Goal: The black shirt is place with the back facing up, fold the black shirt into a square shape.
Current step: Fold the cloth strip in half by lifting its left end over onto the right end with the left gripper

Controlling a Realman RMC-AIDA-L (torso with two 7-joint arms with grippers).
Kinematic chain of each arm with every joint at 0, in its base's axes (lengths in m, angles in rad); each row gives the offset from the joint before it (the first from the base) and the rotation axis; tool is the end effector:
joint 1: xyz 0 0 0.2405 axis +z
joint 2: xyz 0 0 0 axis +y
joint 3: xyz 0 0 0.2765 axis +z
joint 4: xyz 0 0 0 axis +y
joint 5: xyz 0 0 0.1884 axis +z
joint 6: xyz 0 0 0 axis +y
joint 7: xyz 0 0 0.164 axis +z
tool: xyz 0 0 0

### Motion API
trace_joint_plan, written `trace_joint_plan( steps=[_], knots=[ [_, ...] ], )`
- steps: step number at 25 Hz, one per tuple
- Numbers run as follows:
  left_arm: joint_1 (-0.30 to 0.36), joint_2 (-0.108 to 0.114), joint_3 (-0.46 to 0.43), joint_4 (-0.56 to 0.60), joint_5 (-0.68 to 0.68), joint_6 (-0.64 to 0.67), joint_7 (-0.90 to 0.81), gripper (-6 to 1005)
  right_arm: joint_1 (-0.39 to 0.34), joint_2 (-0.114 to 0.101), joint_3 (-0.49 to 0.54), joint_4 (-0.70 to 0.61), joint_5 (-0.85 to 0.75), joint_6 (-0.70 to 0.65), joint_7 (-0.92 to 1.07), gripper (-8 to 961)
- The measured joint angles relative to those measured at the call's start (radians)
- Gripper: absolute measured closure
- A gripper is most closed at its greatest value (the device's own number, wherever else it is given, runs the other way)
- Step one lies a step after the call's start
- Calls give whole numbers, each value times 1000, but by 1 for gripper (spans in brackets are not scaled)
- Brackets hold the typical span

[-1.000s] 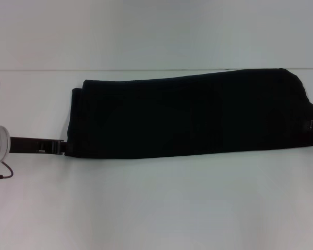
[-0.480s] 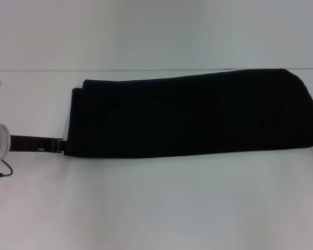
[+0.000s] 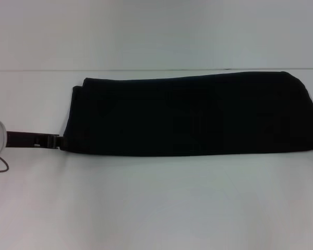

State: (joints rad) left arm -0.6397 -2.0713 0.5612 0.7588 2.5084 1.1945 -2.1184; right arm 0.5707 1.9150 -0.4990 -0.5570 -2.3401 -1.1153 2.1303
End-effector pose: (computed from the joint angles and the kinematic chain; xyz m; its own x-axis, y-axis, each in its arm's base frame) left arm -0.3177 0.3860 -0.0007 0.4738 0.7927 0.3835 0.8664 -0.3417 -0.3640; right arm 0.3721 0.3781 0.0486 0.2682 -0.7836 -0.5604 -0.9489 -0.1144 -0.2942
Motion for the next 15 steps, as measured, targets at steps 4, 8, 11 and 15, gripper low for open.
trace_joint_plan(
  steps=[4,8,11,15],
  knots=[
    [0,6,-6,15,4,-1,0,964,-14,7,40,-26,0,-55,-30,954],
    [-3,8,-6,23,8,-2,0,962,-21,8,49,-30,1,-87,-42,954],
    [-8,10,-6,24,24,-2,0,960,-22,10,47,-30,1,-95,-43,954],
    [0,10,-7,26,32,4,-2,958,-31,11,50,-33,1,-95,-43,953]
  ],
)
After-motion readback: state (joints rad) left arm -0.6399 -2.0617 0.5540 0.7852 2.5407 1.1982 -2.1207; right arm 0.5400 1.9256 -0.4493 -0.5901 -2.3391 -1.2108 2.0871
